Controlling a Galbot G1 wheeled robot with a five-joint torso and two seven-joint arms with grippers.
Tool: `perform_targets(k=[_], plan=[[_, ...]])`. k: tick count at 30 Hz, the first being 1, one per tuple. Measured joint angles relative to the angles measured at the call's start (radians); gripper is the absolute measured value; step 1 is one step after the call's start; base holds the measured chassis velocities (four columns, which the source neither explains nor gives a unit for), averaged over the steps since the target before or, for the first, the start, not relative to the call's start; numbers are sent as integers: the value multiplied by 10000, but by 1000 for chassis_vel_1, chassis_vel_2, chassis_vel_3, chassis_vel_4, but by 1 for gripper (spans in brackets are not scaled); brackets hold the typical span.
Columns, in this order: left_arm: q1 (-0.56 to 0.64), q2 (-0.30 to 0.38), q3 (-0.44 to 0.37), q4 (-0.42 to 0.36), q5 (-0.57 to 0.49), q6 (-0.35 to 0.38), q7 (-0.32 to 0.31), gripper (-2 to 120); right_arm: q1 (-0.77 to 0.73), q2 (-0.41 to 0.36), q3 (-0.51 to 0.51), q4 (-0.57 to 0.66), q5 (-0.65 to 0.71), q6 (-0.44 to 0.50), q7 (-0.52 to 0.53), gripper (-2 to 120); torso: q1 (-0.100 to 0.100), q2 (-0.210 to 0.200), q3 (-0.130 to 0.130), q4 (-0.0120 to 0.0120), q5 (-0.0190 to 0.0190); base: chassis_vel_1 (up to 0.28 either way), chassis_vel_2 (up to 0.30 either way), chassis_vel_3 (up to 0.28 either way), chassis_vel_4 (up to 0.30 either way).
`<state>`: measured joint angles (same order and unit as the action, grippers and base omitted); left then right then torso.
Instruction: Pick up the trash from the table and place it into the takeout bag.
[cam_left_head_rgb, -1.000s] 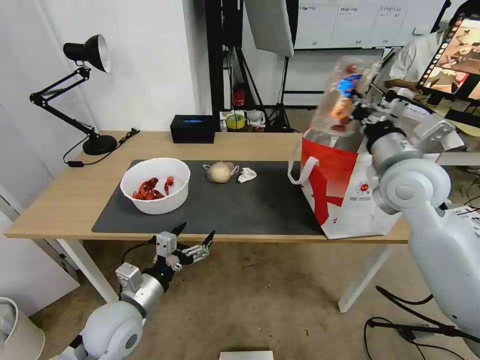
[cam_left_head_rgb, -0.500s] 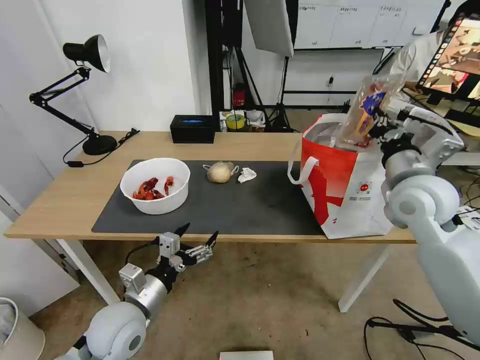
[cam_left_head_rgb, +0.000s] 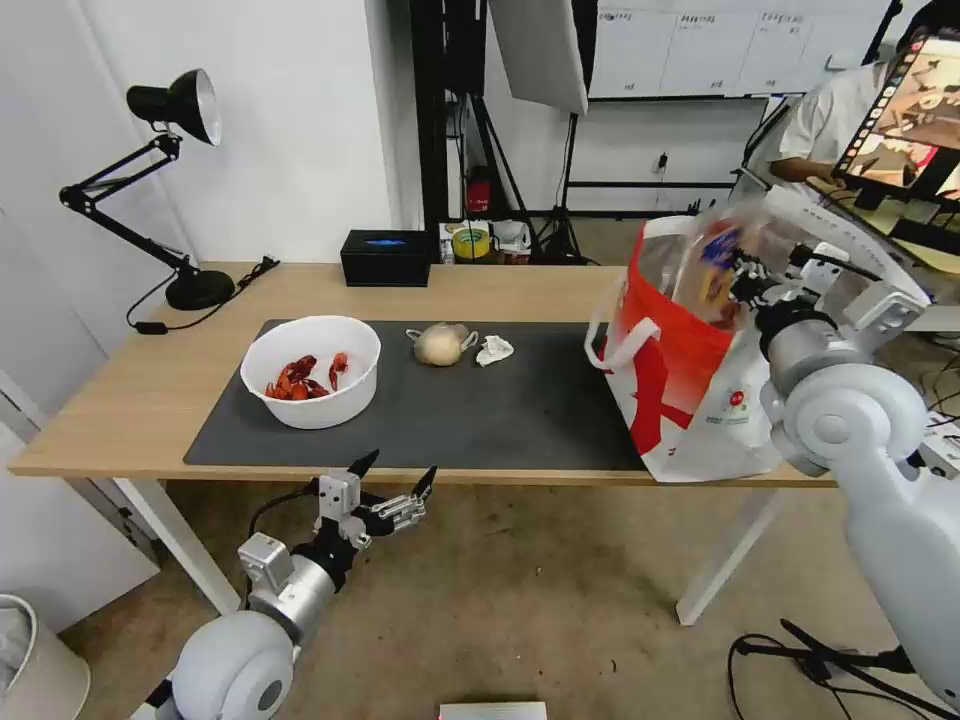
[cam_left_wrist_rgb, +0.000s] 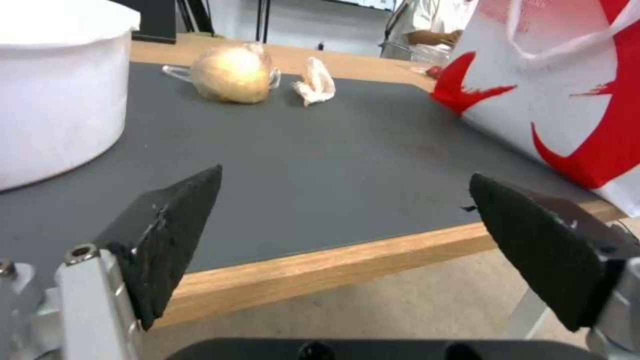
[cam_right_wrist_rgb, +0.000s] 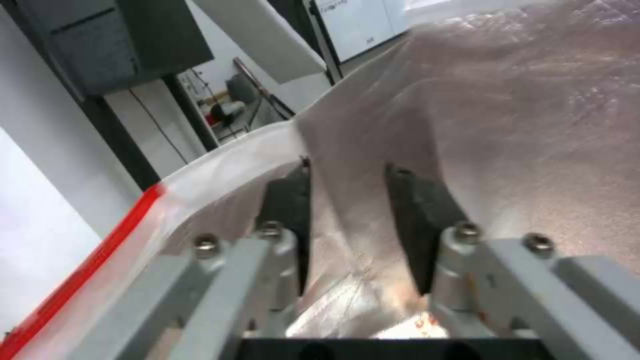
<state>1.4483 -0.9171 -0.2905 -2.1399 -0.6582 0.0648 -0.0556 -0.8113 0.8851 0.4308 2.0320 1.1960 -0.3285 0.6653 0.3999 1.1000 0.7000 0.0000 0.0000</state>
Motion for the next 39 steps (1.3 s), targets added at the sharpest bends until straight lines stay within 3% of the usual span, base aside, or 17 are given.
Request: perform_targets(k=[3, 12, 18, 28, 39], plan=[[-59, 16, 15, 22, -13, 2, -5, 100, 104, -21, -18, -51, 120, -8, -41, 45, 0, 0, 0, 0, 0, 0, 0, 0, 0], [-45, -25, 23, 60, -14, 3, -6, 100, 356, -11, -184, -336, -105, 136, -503, 73, 0, 0, 0, 0, 0, 0, 0, 0, 0], [-23, -41, 10, 59, -14, 3, -6, 100, 593, 75, -379, -473, -512, 889, -1457, 97, 1, 0, 0, 0, 0, 0, 0, 0, 0], [104, -18, -264, -103, -12, -14, -6, 100, 703, 0, -608, -46, -487, 1920, -3691, 100, 1, 0, 0, 0, -1, 0, 0, 0, 0], [617, 48, -1209, -364, 14, -155, 25, 100, -599, -296, -1089, 1001, -1318, 1588, -5837, 100, 1, 0, 0, 2, -1, 0, 0, 0, 0]])
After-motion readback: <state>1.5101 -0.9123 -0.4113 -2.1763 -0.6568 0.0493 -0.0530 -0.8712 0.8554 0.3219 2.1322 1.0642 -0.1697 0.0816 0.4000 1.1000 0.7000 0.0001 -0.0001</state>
